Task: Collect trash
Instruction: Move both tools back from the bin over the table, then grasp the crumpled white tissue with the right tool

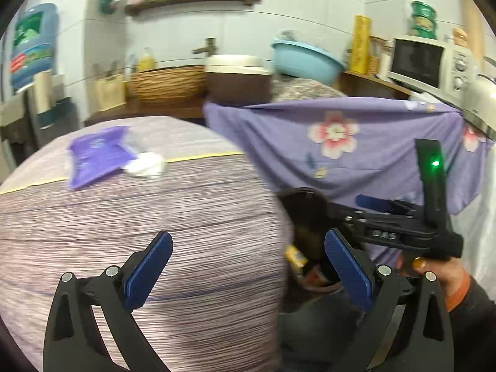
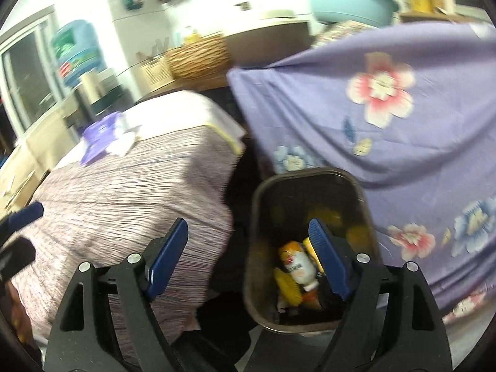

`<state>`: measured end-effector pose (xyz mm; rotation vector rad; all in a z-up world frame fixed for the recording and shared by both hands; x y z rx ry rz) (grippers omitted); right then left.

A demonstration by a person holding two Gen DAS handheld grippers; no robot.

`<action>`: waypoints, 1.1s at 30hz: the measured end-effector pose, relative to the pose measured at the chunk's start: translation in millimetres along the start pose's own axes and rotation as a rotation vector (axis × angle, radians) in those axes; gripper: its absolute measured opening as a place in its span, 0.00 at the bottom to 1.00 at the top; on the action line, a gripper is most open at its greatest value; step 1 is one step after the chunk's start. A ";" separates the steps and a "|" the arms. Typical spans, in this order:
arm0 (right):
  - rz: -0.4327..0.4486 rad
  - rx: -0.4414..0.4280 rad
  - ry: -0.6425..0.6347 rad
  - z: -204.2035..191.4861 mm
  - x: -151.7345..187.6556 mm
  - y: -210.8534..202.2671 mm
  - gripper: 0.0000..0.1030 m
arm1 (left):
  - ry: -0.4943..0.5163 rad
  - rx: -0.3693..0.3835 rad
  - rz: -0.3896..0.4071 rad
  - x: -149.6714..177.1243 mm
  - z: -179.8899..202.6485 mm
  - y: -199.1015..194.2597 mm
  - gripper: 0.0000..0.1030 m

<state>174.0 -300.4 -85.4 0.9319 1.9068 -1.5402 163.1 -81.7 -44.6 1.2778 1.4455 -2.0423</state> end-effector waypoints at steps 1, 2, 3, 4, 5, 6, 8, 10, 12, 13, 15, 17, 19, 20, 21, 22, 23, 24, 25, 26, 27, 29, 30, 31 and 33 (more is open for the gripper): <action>0.000 -0.012 -0.011 -6.0 -1.7 1.6 0.80 | -0.001 -0.020 0.002 -1.3 -9.1 -3.9 0.95; -0.001 -0.028 -0.028 -14.9 -4.8 4.2 0.80 | -0.002 -0.041 0.006 -3.0 -18.7 -7.9 0.95; -0.001 -0.041 -0.044 -22.1 -7.3 6.1 0.80 | -0.004 -0.068 0.012 -4.8 -29.8 -12.5 0.95; 0.001 -0.053 -0.059 -29.2 -9.6 7.5 0.80 | -0.005 -0.087 0.016 -5.5 -38.7 -15.5 0.95; 0.003 -0.069 -0.080 -38.6 -12.7 9.2 0.80 | -0.007 -0.107 0.017 -6.5 -47.8 -17.3 0.95; 0.005 -0.081 -0.096 -46.0 -15.1 10.5 0.81 | -0.013 -0.134 0.016 -7.3 -60.2 -19.5 0.95; 0.007 -0.104 -0.132 -62.8 -21.3 14.1 0.81 | -0.022 -0.181 0.012 -8.0 -83.7 -21.6 0.95; 0.008 -0.123 -0.166 -77.2 -26.3 17.2 0.84 | -0.026 -0.209 0.008 -9.0 -101.6 -22.1 0.95; 0.008 -0.136 -0.206 -93.5 -32.6 22.5 0.86 | -0.025 -0.240 0.004 -10.2 -121.9 -23.1 0.95; 0.007 -0.143 -0.222 -100.4 -35.1 24.8 0.87 | -0.027 -0.252 0.001 -10.7 -128.8 -23.3 0.95; 0.001 -0.163 -0.254 -115.5 -41.2 32.1 0.87 | -0.044 -0.275 -0.010 -12.4 -146.9 -22.1 0.95; -0.015 -0.189 -0.278 -130.5 -46.4 42.5 0.88 | -0.066 -0.281 -0.017 -11.7 -161.4 -22.8 0.95; -0.033 -0.208 -0.294 -142.4 -49.5 51.8 0.88 | -0.093 -0.289 -0.029 -12.2 -178.2 -20.6 0.95; -0.044 -0.217 -0.309 -149.1 -52.3 58.3 0.88 | -0.097 -0.296 -0.034 -11.3 -184.4 -19.6 0.95; -0.053 -0.221 -0.324 -155.2 -55.3 64.1 0.88 | -0.095 -0.304 -0.037 -11.8 -188.6 -18.5 0.95; -0.056 -0.222 -0.334 -159.6 -57.3 67.7 0.88 | -0.089 -0.313 -0.038 -12.4 -192.9 -17.3 0.95; -0.063 -0.226 -0.349 -166.5 -62.6 74.5 0.88 | -0.083 -0.320 -0.038 -12.9 -196.3 -16.5 0.95; -0.070 -0.231 -0.358 -170.9 -65.9 79.5 0.88 | -0.077 -0.326 -0.040 -13.3 -200.3 -14.6 0.95; -0.081 -0.238 -0.368 -176.2 -70.3 86.6 0.88 | -0.072 -0.326 -0.046 -13.6 -204.0 -11.9 0.95; -0.091 -0.241 -0.372 -180.3 -74.8 93.5 0.88 | -0.070 -0.325 -0.054 -13.9 -207.6 -8.7 0.95; -0.101 -0.243 -0.377 -184.7 -78.0 99.9 0.88 | -0.073 -0.325 -0.062 -14.3 -210.9 -5.7 0.95; -0.119 -0.243 -0.396 -192.5 -85.0 113.6 0.88 | -0.083 -0.319 -0.075 -15.8 -216.6 0.7 0.95; -0.128 -0.240 -0.409 -197.3 -88.2 120.7 0.88 | -0.084 -0.312 -0.079 -16.5 -218.2 2.6 0.95; -0.144 -0.237 -0.433 -203.2 -92.2 131.1 0.88 | -0.084 -0.305 -0.083 -17.9 -219.9 5.6 0.95; -0.165 -0.233 -0.465 -209.7 -95.9 145.0 0.88 | -0.086 -0.299 -0.093 -21.7 -223.9 12.1 0.95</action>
Point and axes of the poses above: each gripper's, at about its wrist camera, not at the fingertips, and y roughly the way its jaws point, z to its right, x to its underside, the point moved 3 cm from there along y, roughly the way its jaws point, and after that the axes turned 3 degrees about -y, right-handed, at the moved point
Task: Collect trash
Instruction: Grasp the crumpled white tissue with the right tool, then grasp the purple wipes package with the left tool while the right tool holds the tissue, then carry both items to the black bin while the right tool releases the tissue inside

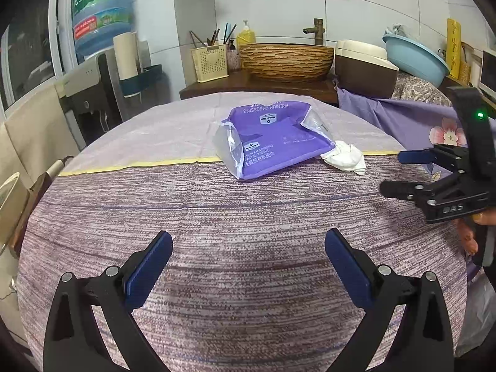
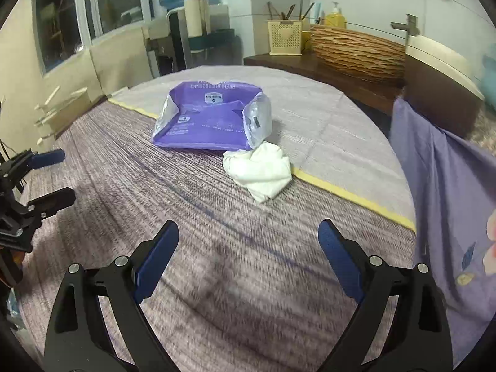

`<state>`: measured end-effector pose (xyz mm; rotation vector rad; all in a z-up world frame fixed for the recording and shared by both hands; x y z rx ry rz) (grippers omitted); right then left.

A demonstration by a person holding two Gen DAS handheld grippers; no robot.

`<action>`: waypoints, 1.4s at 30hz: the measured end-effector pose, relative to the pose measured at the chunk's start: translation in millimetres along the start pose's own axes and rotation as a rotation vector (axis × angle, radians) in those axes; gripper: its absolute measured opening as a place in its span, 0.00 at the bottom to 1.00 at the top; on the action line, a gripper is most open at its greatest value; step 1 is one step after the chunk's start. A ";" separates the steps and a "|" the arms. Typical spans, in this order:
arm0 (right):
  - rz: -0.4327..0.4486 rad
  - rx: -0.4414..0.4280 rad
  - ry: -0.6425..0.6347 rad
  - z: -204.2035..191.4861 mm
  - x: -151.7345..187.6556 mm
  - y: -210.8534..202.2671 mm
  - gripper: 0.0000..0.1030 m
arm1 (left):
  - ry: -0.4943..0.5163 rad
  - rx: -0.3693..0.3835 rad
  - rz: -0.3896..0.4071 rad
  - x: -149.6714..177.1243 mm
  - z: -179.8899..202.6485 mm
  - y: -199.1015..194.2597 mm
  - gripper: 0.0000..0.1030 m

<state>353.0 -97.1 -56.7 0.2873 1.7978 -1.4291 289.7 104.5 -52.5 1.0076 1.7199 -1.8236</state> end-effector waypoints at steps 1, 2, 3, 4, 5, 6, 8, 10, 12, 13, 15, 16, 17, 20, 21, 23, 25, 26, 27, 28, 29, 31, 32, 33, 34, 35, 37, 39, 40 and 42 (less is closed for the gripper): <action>-0.010 0.007 -0.011 0.1 -4.3 6.8 0.88 | -0.001 0.001 -0.003 -1.7 -1.5 2.7 0.95; -0.023 0.013 -0.021 0.5 -10.3 15.3 0.88 | -0.003 0.003 -0.005 -4.3 -2.2 5.5 0.95; -0.031 0.009 -0.023 1.2 -14.5 20.7 0.88 | -0.002 0.007 -0.006 -6.1 -3.2 7.8 0.95; -0.039 0.000 -0.018 2.9 -20.6 28.5 0.88 | -0.003 0.008 -0.007 -8.5 -3.6 9.8 0.95; -0.044 -0.002 -0.015 4.4 -25.2 34.0 0.88 | -0.004 0.009 -0.006 -10.4 -4.8 11.1 0.95; -0.050 0.001 -0.015 5.6 -28.7 38.9 0.88 | -0.009 0.010 -0.004 -12.7 -5.8 13.0 0.95; -0.065 0.012 -0.013 9.0 -32.2 47.1 0.81 | -0.027 0.013 -0.007 -16.8 -8.6 17.7 0.95; -0.080 0.006 -0.004 10.8 -34.4 54.1 0.73 | -0.042 0.014 -0.010 -20.1 -10.5 21.9 0.95; -0.096 -0.005 -0.003 10.5 -33.2 59.9 0.64 | -0.053 0.008 -0.007 -23.8 -13.6 26.2 0.95; -0.104 0.004 -0.006 10.5 -31.3 61.8 0.55 | -0.055 0.002 -0.004 -25.9 -14.4 28.2 0.95; -0.093 0.023 -0.015 10.2 -29.6 59.8 0.45 | -0.063 -0.022 0.005 -32.1 -16.4 32.7 0.95; -0.088 0.020 -0.017 9.8 -28.5 56.8 0.39 | -0.067 -0.031 0.009 -36.1 -17.4 35.7 0.95; -0.086 0.017 -0.016 9.6 -28.0 54.9 0.34 | -0.076 -0.040 0.011 -40.9 -18.6 40.1 0.95; -0.087 0.014 -0.018 7.8 -24.7 51.4 0.28 | -0.101 -0.051 0.005 -52.8 -18.3 53.4 0.95; -0.087 0.014 -0.019 7.2 -23.6 50.4 0.28 | -0.102 -0.051 0.005 -56.5 -17.6 57.4 0.95; -0.087 0.024 -0.030 5.8 -21.1 48.3 0.24 | -0.101 -0.072 0.012 -65.7 -15.5 67.5 0.95; -0.085 0.023 -0.029 6.1 -20.1 46.7 0.21 | -0.099 -0.088 0.008 -72.5 -13.5 77.7 0.95; -0.083 0.015 -0.023 6.3 -19.6 44.9 0.21 | -0.096 -0.098 0.003 -75.7 -12.2 83.8 0.94; -0.080 0.013 -0.020 6.7 -19.4 44.0 0.21 | -0.090 -0.106 -0.006 -77.6 -10.7 89.6 0.91; -0.074 0.013 -0.017 7.0 -17.7 41.0 0.21 | -0.082 -0.119 -0.017 -78.7 -8.8 95.5 0.88; -0.071 0.014 -0.016 7.3 -17.7 40.7 0.21 | -0.078 -0.130 -0.027 -79.1 -7.8 100.1 0.80; -0.066 0.020 -0.019 7.2 -15.4 38.1 0.21 | -0.087 -0.129 -0.052 -79.6 -7.1 111.3 0.71; -0.062 0.019 -0.016 7.6 -13.8 36.3 0.21 | -0.095 -0.121 -0.058 -79.6 -7.0 114.2 0.65; -0.060 0.015 -0.012 8.0 -12.6 34.9 0.21 | -0.100 -0.115 -0.060 -79.2 -6.5 116.8 0.59; -0.059 0.011 -0.008 9.0 -11.7 34.7 0.21 | -0.097 -0.115 -0.060 -78.3 -5.2 118.6 0.54; -0.058 0.010 -0.005 9.6 -10.8 34.1 0.21 | -0.086 -0.119 -0.064 -77.0 -3.5 120.3 0.39; -0.051 0.015 0.000 10.7 -8.6 32.5 0.21 | -0.071 -0.134 -0.064 -74.9 -0.8 120.6 0.24; -0.040 0.016 0.009 12.9 -7.2 28.8 0.21 | -0.085 -0.127 -0.050 -72.0 -0.6 113.6 0.21; -0.031 0.011 0.017 13.8 -6.6 25.8 0.21 | -0.092 -0.129 -0.044 -70.9 -0.1 109.9 0.20; -0.018 0.006 0.028 14.8 -5.3 20.6 0.21 | -0.091 -0.142 -0.022 -68.3 0.9 99.2 0.17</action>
Point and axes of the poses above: each gripper's, at about its wrist camera, not at the fingertips, and y roughly the way its jaws point, z to its right, x to its underside, the point moved 3 cm from there along y, roughly the way its jaws point, and after that the axes turned 3 degrees about -y, right-handed, at the moved point
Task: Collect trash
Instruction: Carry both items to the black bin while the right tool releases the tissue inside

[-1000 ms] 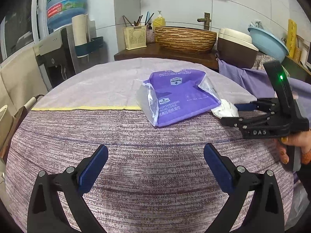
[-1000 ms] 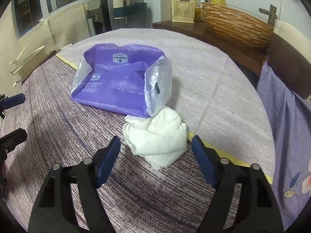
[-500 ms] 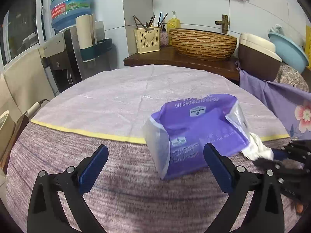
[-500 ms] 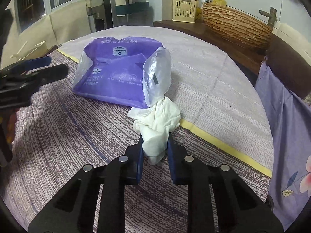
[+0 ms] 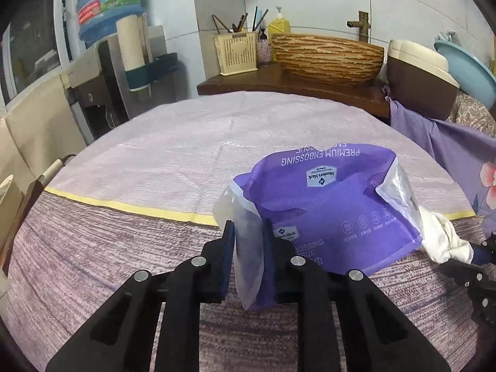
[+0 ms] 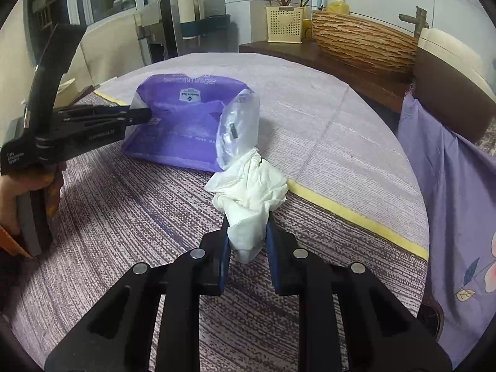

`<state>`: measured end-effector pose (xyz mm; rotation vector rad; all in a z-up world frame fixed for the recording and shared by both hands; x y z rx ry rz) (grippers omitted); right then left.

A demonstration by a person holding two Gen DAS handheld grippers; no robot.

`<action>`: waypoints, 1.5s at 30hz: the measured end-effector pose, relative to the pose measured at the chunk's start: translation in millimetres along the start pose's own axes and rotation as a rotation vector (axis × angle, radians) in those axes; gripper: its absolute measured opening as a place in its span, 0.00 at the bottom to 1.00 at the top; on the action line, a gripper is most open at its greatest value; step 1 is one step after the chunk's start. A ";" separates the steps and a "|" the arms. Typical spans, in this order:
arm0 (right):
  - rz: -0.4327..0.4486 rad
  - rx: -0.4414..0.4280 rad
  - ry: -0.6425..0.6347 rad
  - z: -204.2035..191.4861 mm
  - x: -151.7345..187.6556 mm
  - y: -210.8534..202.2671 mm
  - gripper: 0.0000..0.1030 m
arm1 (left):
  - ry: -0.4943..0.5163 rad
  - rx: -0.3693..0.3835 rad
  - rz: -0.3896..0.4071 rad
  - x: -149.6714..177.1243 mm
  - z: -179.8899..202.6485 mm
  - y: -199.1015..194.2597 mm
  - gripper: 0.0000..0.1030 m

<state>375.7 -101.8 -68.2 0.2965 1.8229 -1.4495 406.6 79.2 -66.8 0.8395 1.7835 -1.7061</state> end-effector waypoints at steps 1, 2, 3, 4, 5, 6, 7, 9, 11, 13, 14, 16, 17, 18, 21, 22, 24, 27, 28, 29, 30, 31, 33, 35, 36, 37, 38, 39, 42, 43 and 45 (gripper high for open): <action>0.007 -0.003 0.006 0.3 0.8 -3.2 0.21 | 0.001 -0.007 0.015 1.9 -1.2 -7.0 0.16; 0.013 -0.004 0.011 0.3 1.5 -5.8 0.21 | -0.001 -0.010 0.023 2.4 -1.7 -10.5 0.16; 0.020 -0.005 0.016 0.2 2.5 -9.1 0.21 | -0.011 -0.007 0.034 5.3 -4.8 -19.4 0.16; 0.029 -0.008 0.022 0.1 4.4 -13.8 0.21 | -0.022 -0.003 0.036 6.2 -5.9 -23.6 0.16; 0.033 -0.011 0.027 0.7 5.8 -16.6 0.21 | -0.043 0.009 0.039 9.8 -9.8 -32.2 0.16; 0.038 -0.016 0.033 0.5 8.1 -20.3 0.21 | -0.056 0.016 0.040 11.9 -11.4 -37.4 0.16; 0.042 -0.019 0.040 0.3 10.4 -24.0 0.21 | -0.069 0.022 0.042 15.2 -13.4 -44.1 0.16; 0.053 -0.022 0.047 -1.1 17.2 -33.7 0.21 | -0.081 0.029 0.054 24.5 -17.4 -61.1 0.16; 0.066 -0.016 0.049 -2.4 24.4 -43.7 0.21 | -0.072 0.019 0.071 35.4 -18.3 -76.7 0.16; 0.080 -0.008 0.045 -3.8 31.5 -53.7 0.21 | -0.080 0.016 0.081 45.6 -19.8 -90.1 0.16; 0.090 -0.001 0.043 -5.1 36.3 -60.5 0.21 | -0.090 0.027 0.077 51.7 -20.2 -96.6 0.16; 0.111 0.001 0.048 -7.0 46.0 -73.0 0.21 | -0.099 0.040 0.074 61.7 -19.6 -106.1 0.16; 0.118 -0.004 0.054 -7.0 50.7 -78.0 0.21 | -0.095 0.040 0.077 67.1 -17.4 -111.1 0.16; 0.125 -0.010 0.063 -7.4 55.9 -83.0 0.21 | -0.079 0.030 0.087 74.8 -12.9 -118.2 0.16; 0.151 -0.013 0.084 -7.8 72.7 -98.0 0.21 | -0.053 0.026 0.101 88.5 -3.0 -130.5 0.16; 0.155 -0.012 0.088 -7.6 76.4 -101.2 0.21 | -0.049 0.034 0.101 92.9 1.4 -134.6 0.16; 0.169 0.000 0.100 -6.6 88.2 -112.1 0.21 | -0.036 0.044 0.108 101.0 8.7 -144.5 0.16; 0.198 0.028 0.115 -2.0 105.0 -130.0 0.21 | -0.022 0.069 0.132 110.4 21.9 -161.4 0.16; 0.202 0.035 0.120 0.1 109.9 -134.6 0.21 | -0.022 0.081 0.136 112.2 25.8 -165.2 0.16; 0.207 0.045 0.133 4.1 116.0 -140.4 0.21 | -0.025 0.091 0.138 114.3 29.8 -168.6 0.16; 0.212 0.053 0.148 8.5 122.3 -145.8 0.21 | -0.024 0.105 0.140 116.9 35.4 -172.3 0.16; 0.217 0.062 0.167 14.3 129.5 -151.7 0.21 | -0.021 0.111 0.143 119.7 40.5 -175.1 0.16; 0.218 0.083 0.203 27.1 142.2 -160.3 0.21 | -0.015 0.131 0.146 123.6 52.6 -179.2 0.16; 0.212 0.111 0.240 41.8 155.6 -166.8 0.21 | -0.014 0.162 0.142 126.8 64.4 -181.9 0.16; 0.207 0.123 0.257 48.6 162.8 -169.5 0.21 | -0.008 0.181 0.143 127.5 72.8 -183.0 0.16; 0.202 0.135 0.270 54.6 167.8 -170.8 0.21 | -0.003 0.189 0.143 129.3 78.6 -184.5 0.16; 0.193 0.153 0.290 63.5 176.4 -172.9 0.21 | 0.003 0.208 0.142 129.5 87.0 -185.0 0.16; 0.186 0.167 0.305 71.1 182.7 -174.2 0.21 | 0.007 0.220 0.142 130.5 93.1 -185.9 0.16; 0.160 0.214 0.351 93.5 202.6 -174.5 0.21 | 0.035 0.262 0.144 132.0 117.9 -188.6 0.16; 0.149 0.227 0.366 100.3 209.2 -173.6 0.21 | 0.043 0.274 0.144 132.2 125.2 -189.2 0.16; 0.122 0.248 0.403 115.5 227.3 -170.5 0.21 | 0.061 0.302 0.145 133.0 143.5 -190.5 0.16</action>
Point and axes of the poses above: each gripper's, at about its wrist camera, not at the fingertips, and y roughly the way its jaws point, z to its right, x to its underside, the point moved 3 cm from there along y, roughly the way its jaws point, and after that the axes turned 3 degrees about -y, right-handed, at the moved point
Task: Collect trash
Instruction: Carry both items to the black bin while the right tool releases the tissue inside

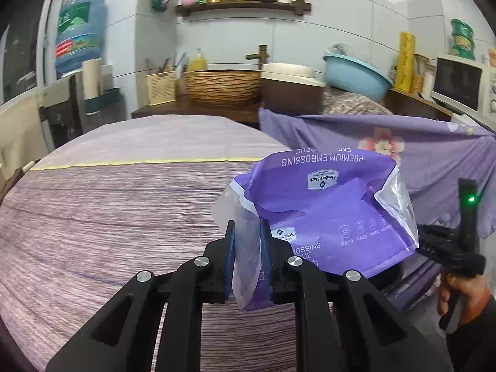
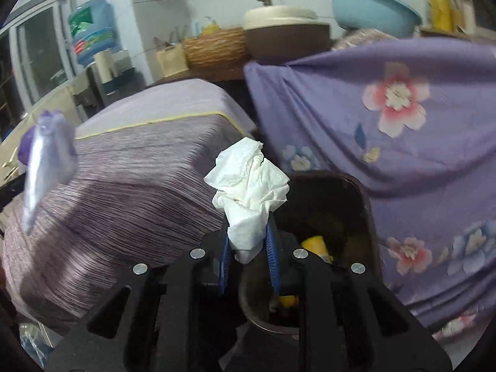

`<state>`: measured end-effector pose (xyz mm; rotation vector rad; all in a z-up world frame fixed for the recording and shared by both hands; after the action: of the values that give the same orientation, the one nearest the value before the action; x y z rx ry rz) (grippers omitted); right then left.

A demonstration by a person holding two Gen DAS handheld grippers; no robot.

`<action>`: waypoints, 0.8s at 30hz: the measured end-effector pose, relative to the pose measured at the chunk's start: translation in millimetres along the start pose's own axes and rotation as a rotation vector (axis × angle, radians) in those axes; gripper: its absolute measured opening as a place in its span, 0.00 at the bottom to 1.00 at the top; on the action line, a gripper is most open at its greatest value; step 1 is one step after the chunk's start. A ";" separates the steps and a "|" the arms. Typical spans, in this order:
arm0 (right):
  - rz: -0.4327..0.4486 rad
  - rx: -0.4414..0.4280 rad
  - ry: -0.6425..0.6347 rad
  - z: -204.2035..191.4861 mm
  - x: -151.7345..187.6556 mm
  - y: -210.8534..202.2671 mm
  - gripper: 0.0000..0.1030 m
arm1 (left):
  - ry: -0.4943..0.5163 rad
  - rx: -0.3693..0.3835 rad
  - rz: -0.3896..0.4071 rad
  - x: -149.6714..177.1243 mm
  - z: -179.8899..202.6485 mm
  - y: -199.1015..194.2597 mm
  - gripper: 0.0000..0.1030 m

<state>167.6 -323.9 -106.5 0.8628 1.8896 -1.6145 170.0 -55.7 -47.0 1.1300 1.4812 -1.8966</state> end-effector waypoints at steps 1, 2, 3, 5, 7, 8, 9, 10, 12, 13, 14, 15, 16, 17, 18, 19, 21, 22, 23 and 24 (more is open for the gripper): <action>-0.011 0.012 0.011 7.9 5.5 3.2 0.21 | 0.010 0.011 0.000 0.0 8.5 2.6 0.16; -0.024 0.024 0.021 14.4 10.5 7.3 0.21 | 0.019 0.017 0.001 0.3 15.9 4.7 0.16; -0.038 0.035 0.032 18.5 14.7 12.8 0.21 | 0.036 0.027 0.002 1.0 27.4 8.5 0.16; -0.066 0.048 0.055 29.9 24.0 23.3 0.21 | 0.051 0.047 -0.002 2.9 41.6 12.9 0.16; -0.093 0.059 0.077 43.2 34.6 36.3 0.21 | 0.072 0.072 -0.008 5.6 57.2 18.0 0.16; -0.106 0.063 0.086 46.5 37.8 43.2 0.21 | 0.085 0.079 -0.012 6.9 65.4 21.0 0.16; -0.116 0.065 0.093 49.6 38.9 49.8 0.21 | 0.092 0.089 -0.015 8.0 70.8 22.4 0.16; -0.129 0.064 0.103 54.2 41.2 58.6 0.21 | 0.096 0.098 -0.018 8.5 75.4 23.3 0.16; -0.136 0.067 0.113 58.0 43.3 68.7 0.21 | 0.108 0.110 -0.022 9.6 84.0 26.1 0.16; -0.143 0.069 0.118 60.4 44.6 75.7 0.22 | 0.114 0.113 -0.023 10.8 87.2 26.7 0.16; -0.152 0.070 0.119 61.9 45.5 82.1 0.23 | 0.119 0.116 -0.027 11.5 90.3 28.2 0.16; -0.159 0.073 0.118 62.6 46.2 87.2 0.25 | 0.121 0.119 -0.031 12.7 92.7 28.9 0.16; -0.166 0.078 0.119 64.3 46.4 93.3 0.31 | 0.123 0.122 -0.034 13.4 94.8 30.3 0.16; -0.175 0.084 0.121 66.5 48.2 100.1 0.35 | 0.126 0.123 -0.037 14.3 96.7 31.7 0.16; -0.181 0.087 0.124 67.6 49.7 103.4 0.37 | 0.131 0.123 -0.043 15.8 98.7 33.9 0.16; -0.188 0.091 0.130 69.2 51.6 106.3 0.41 | 0.134 0.123 -0.048 16.1 100.0 35.8 0.16; -0.188 0.093 0.141 71.6 54.5 106.5 0.46 | 0.138 0.122 -0.059 18.6 101.9 40.6 0.16; -0.188 0.093 0.144 72.2 55.8 105.3 0.46 | 0.139 0.123 -0.064 19.4 102.8 42.4 0.16; -0.190 0.096 0.146 73.3 57.3 103.6 0.46 | 0.141 0.123 -0.068 20.1 104.1 44.7 0.16; -0.190 0.100 0.149 74.8 58.8 101.4 0.46 | 0.144 0.124 -0.071 20.9 105.4 46.4 0.16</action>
<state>201.3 -379.9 -229.3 0.8895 2.0614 -1.8155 161.8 -167.1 -82.1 1.3111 1.5151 -2.0163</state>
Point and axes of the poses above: each gripper's, at about its wrist camera, not at the fingertips, and y roughly the way its jaws point, z to its right, x to its underside, the point moved 3 cm from there along y, roughly the way its jaws point, and after that the axes turned 3 degrees about -y, right-handed, at the moved point
